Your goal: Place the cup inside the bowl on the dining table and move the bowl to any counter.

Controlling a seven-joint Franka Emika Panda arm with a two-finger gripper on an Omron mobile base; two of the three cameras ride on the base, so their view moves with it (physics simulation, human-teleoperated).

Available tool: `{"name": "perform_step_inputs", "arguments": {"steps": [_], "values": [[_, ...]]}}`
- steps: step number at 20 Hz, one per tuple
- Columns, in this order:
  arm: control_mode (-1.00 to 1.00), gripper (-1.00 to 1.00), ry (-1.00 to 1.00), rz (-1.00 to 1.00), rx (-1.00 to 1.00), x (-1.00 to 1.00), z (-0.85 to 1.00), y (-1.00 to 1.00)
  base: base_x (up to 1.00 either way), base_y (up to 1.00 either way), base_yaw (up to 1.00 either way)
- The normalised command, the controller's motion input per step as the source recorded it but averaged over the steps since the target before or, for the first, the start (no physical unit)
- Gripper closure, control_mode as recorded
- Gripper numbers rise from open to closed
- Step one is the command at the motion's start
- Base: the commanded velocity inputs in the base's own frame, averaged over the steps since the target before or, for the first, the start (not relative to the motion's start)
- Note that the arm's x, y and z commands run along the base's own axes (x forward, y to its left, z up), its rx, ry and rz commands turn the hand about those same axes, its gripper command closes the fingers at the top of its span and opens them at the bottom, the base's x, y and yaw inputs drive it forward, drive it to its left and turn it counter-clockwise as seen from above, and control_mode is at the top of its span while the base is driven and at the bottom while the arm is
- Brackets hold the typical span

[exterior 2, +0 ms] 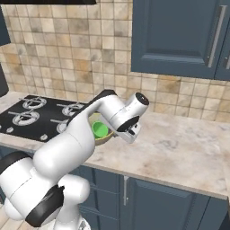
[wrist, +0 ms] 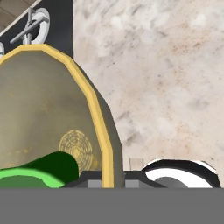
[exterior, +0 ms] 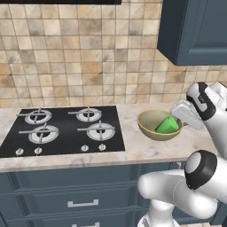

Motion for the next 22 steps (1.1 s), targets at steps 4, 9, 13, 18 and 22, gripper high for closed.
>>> {"name": "perform_step_inputs", "arguments": {"steps": [4, 9, 13, 18, 22], "values": [[1.0, 1.0, 0.0, 0.0, 0.0, 0.0, 0.0, 0.0, 0.0, 0.0, 0.0], [1.0, 1.0, 0.0, 0.0, 0.0, 0.0, 0.0, 0.0, 0.0, 0.0, 0.0], [1.0, 1.0, 0.0, 0.0, 0.0, 0.0, 0.0, 0.0, 0.0, 0.0, 0.0], [1.0, 1.0, 0.0, 0.0, 0.0, 0.0, 0.0, 0.0, 0.0, 0.0, 0.0], [1.0, 1.0, 0.0, 0.0, 0.0, 0.0, 0.0, 0.0, 0.0, 0.0, 0.0]]}}
